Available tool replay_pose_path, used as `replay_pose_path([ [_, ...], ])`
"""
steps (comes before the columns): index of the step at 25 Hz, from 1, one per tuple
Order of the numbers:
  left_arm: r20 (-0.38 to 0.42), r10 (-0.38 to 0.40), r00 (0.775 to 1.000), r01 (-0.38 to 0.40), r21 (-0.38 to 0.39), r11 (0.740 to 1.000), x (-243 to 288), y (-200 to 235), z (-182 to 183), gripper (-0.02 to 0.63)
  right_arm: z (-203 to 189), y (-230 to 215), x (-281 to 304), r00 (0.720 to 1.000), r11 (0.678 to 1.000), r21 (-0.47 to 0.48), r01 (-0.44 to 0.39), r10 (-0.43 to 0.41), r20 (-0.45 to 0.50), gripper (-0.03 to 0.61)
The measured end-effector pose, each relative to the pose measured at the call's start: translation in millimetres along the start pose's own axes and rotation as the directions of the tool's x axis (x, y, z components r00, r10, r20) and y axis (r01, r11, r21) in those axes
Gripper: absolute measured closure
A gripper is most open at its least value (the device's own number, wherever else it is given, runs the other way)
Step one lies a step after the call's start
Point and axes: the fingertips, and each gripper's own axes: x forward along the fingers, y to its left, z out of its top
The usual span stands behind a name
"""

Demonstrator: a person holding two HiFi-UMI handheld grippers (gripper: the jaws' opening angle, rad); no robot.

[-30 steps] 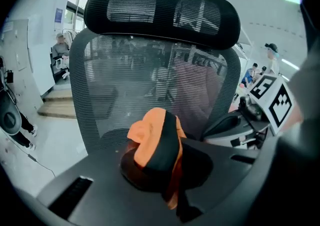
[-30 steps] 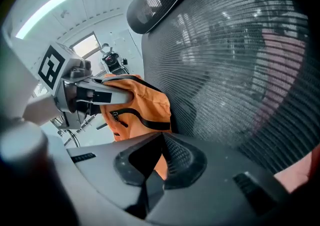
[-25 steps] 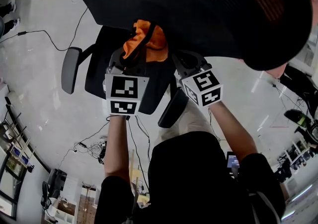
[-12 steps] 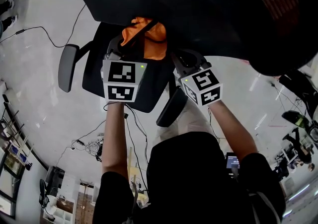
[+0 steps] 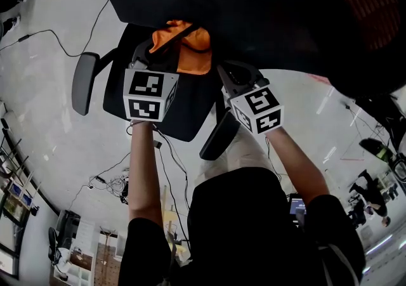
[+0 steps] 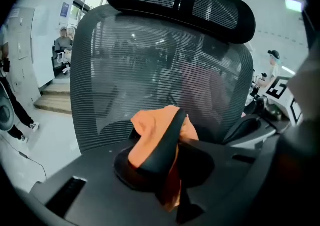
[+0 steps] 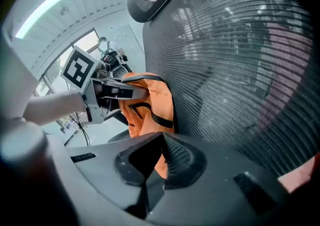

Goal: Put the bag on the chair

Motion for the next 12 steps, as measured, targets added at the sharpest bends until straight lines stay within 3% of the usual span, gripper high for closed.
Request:
replay_pose_path([
  [9,-0.027,0.030,0.999,-0.031,-0.048,0.998,-1.2,11.8,-15.8,0.491,2.6,6.2,6.6,1.000,1.000,-0.010,-0.015,0.015,-0.009,0.577],
  [12,-0.026,0.045,0.999,-0.047,-0.048,0.998,-3.1,17.3,-19.7,0.413,3.4,5.4,8.0,1.000,1.000,-0.011,-0.014,0.014,-0.010,0.577],
])
